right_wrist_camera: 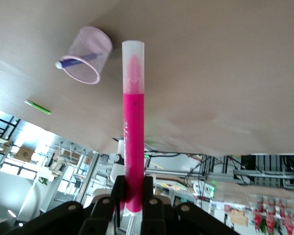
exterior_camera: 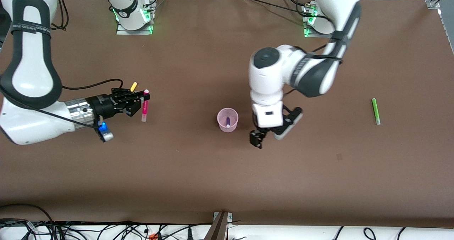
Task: Organize pens into pink holder with both arms
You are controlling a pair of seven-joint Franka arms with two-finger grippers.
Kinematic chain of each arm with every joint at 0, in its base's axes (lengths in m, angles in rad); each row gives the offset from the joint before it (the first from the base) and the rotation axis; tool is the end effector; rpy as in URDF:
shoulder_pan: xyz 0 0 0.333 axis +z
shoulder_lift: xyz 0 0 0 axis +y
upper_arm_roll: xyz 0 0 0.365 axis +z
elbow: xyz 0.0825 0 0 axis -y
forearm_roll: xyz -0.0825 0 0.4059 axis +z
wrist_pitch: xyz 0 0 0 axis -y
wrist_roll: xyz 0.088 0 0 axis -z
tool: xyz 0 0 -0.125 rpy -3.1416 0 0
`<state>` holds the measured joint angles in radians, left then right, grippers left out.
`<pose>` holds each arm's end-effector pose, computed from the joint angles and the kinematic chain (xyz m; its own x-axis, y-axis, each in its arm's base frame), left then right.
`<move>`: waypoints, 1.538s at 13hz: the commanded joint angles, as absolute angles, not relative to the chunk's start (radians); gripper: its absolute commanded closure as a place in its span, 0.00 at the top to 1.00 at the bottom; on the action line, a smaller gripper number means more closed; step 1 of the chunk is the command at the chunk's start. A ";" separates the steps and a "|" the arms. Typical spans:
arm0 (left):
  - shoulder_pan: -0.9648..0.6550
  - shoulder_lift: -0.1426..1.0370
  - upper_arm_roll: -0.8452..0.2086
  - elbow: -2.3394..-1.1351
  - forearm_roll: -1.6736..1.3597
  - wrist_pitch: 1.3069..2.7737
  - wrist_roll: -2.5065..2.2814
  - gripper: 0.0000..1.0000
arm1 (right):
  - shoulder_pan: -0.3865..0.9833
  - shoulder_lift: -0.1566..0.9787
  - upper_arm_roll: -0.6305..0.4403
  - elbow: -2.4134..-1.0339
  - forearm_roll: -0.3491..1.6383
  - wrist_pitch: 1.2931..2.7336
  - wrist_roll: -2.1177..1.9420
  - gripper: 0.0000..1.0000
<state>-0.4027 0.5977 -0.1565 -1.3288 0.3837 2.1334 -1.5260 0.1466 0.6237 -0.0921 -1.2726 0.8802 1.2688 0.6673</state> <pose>0.7008 -0.3777 0.4263 0.6276 0.7275 0.2773 0.7101 -0.6809 0.1792 0.6954 0.1674 0.4219 0.5293 -0.2211 -0.8191 -0.6665 -0.7057 -0.2402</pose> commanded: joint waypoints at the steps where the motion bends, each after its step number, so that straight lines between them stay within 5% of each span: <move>1: -0.310 0.502 -0.170 -1.345 0.214 2.018 -1.257 1.00 | 0.222 0.603 -0.091 -1.325 0.943 1.307 0.751 0.00; 9: -0.091 0.405 -0.163 -1.347 0.052 1.751 -0.666 1.00 | 0.540 0.704 -0.091 -1.345 1.219 1.776 1.034 0.00; 20: 0.121 0.354 -0.164 -1.354 0.049 1.506 0.018 1.00 | 0.595 0.739 -0.091 -1.411 1.212 1.894 1.045 0.00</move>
